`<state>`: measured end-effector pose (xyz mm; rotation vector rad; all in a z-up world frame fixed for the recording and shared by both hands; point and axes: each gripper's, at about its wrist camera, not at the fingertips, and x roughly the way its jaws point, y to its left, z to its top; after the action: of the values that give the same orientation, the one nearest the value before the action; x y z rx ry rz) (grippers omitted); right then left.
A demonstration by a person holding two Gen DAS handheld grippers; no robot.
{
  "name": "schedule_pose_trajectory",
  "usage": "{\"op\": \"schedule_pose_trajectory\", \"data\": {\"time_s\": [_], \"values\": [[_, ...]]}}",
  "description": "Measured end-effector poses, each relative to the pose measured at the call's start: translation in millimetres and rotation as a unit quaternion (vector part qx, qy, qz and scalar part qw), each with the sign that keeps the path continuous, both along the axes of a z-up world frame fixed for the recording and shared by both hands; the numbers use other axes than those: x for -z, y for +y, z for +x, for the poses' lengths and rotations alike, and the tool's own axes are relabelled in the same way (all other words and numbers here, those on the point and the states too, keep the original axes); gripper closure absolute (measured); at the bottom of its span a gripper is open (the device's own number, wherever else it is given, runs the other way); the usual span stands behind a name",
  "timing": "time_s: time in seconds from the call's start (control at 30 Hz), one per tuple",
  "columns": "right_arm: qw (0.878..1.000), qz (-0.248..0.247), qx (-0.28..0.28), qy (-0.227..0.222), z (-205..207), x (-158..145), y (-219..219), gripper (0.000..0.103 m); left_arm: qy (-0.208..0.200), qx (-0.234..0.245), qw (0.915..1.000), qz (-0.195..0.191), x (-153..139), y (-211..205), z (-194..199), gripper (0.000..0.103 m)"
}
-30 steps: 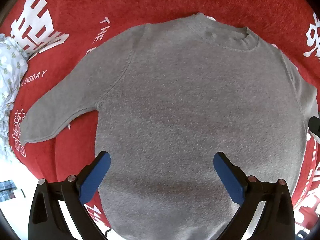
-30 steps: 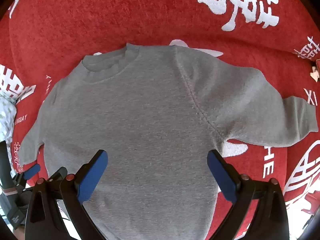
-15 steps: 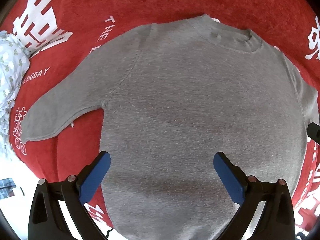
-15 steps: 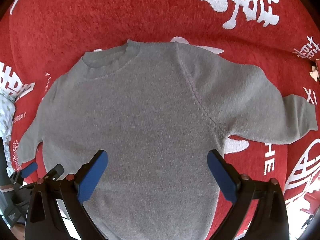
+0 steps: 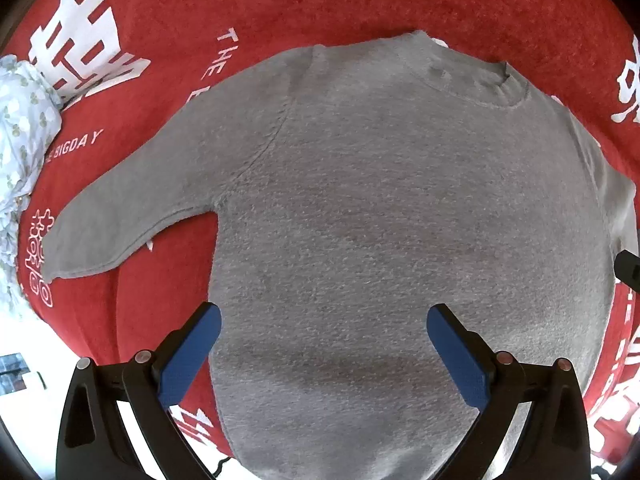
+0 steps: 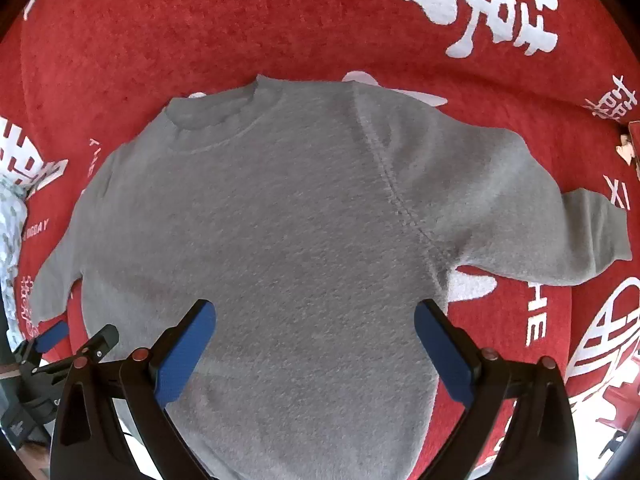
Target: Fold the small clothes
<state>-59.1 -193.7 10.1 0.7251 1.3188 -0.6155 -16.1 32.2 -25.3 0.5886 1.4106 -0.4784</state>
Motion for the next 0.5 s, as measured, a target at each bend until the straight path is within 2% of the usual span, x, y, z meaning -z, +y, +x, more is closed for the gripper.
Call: {"op": "schedule_pose_trajectory", "data": {"time_s": [0.5], "values": [[1.0, -0.003, -0.008, 0.006, 5.2, -0.1, 8.6, 0.003, 0.004, -0.008, 0.9999, -0.007, 2.1, 8.3, 4.3, 0.0]]}}
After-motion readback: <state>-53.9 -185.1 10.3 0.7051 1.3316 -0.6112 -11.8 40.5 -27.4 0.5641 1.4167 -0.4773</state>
